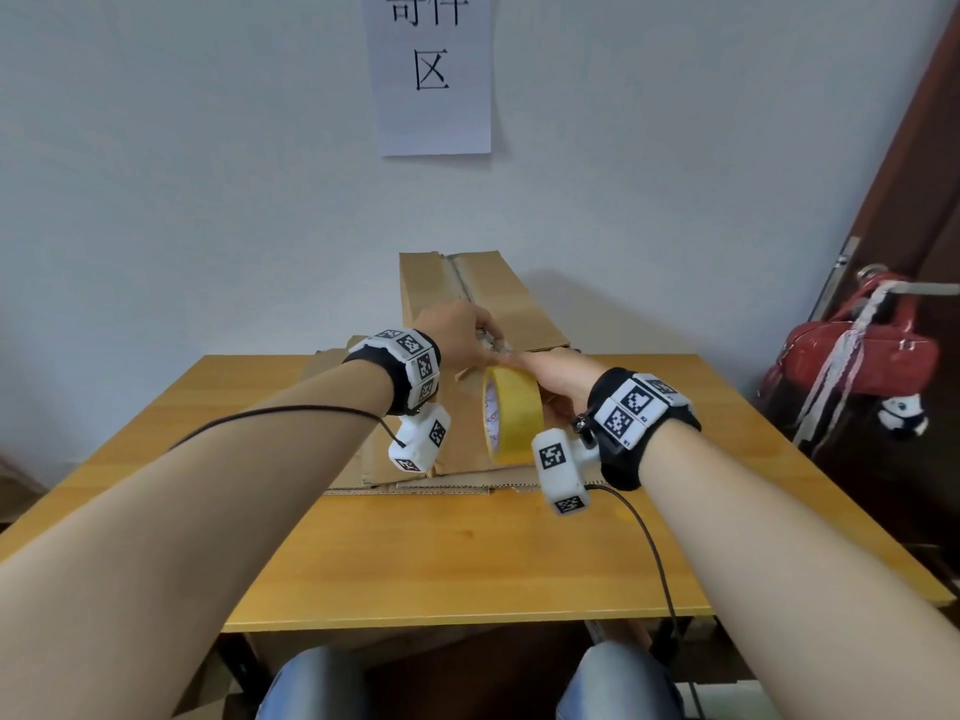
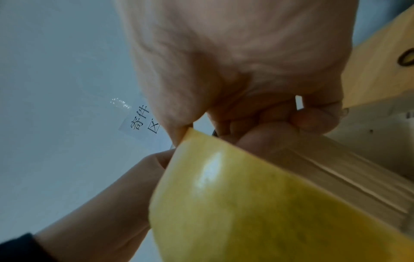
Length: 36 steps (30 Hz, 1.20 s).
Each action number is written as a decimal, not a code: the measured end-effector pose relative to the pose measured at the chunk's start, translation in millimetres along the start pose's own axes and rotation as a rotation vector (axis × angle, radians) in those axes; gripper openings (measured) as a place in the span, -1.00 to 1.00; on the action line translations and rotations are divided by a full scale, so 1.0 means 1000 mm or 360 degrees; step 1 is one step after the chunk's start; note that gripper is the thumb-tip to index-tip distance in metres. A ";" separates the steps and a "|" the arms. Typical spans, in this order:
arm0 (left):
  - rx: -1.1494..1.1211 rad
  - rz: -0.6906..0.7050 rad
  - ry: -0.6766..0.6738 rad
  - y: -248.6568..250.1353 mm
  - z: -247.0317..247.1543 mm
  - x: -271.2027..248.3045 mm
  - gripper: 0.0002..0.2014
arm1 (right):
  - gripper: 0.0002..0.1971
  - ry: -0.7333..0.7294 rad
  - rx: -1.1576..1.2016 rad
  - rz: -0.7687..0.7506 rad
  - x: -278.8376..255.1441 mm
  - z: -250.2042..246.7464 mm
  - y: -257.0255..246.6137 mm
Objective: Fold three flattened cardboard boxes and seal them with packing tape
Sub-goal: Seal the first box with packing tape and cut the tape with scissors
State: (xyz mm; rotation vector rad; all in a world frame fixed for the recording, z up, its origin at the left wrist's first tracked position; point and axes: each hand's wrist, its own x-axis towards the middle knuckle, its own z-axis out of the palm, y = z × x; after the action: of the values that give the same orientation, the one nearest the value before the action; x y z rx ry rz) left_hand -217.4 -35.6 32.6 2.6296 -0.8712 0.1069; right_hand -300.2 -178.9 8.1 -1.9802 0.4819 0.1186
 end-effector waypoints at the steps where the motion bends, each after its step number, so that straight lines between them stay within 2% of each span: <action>1: -0.0002 -0.0003 -0.0008 0.000 -0.001 -0.001 -0.68 | -0.53 -0.0019 0.0032 0.0018 0.001 0.000 0.002; 4: 0.0011 -0.0015 -0.0018 0.001 0.000 0.000 -0.62 | -0.59 -0.0024 -0.0039 -0.0001 0.003 0.003 0.006; 8: 0.0074 -0.0035 -0.0035 0.001 0.004 0.002 -0.57 | -0.56 0.0034 -0.0161 -0.0021 0.003 0.006 0.005; 12: 0.0210 -0.0060 -0.0082 0.002 0.005 0.001 -0.49 | -0.54 -0.0078 -0.0121 -0.0003 0.001 0.006 0.008; 17: 0.0263 -0.0173 -0.0066 0.010 0.007 0.001 -0.55 | -0.44 -0.0057 -0.0119 0.0000 0.005 0.005 0.007; 22: 0.0179 -0.0208 -0.0105 0.012 0.007 0.007 -0.56 | -0.51 0.0042 0.0020 0.0039 -0.003 -0.009 0.016; 25: 0.0170 -0.0186 -0.0096 0.021 -0.001 0.000 -0.55 | -0.53 0.0102 0.0054 0.0096 0.002 -0.025 0.029; 32: 0.0323 -0.0234 -0.0227 0.042 -0.001 0.008 -0.47 | -0.81 0.0323 0.0095 0.0367 0.029 -0.073 0.099; 35: 0.0380 -0.0269 -0.0279 0.050 0.000 0.013 -0.45 | -0.81 0.0398 -0.0236 0.0493 0.045 -0.086 0.130; 36: 0.0397 -0.0272 -0.0288 0.052 0.002 0.015 -0.45 | -0.76 0.0370 -0.0446 0.0491 0.056 -0.094 0.143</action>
State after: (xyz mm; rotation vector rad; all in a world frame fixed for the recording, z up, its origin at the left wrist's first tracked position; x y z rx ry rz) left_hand -235.9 -83.4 50.5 2.9726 -0.7247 -0.0730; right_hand -315.8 -330.9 -87.3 -2.1914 0.9659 0.1565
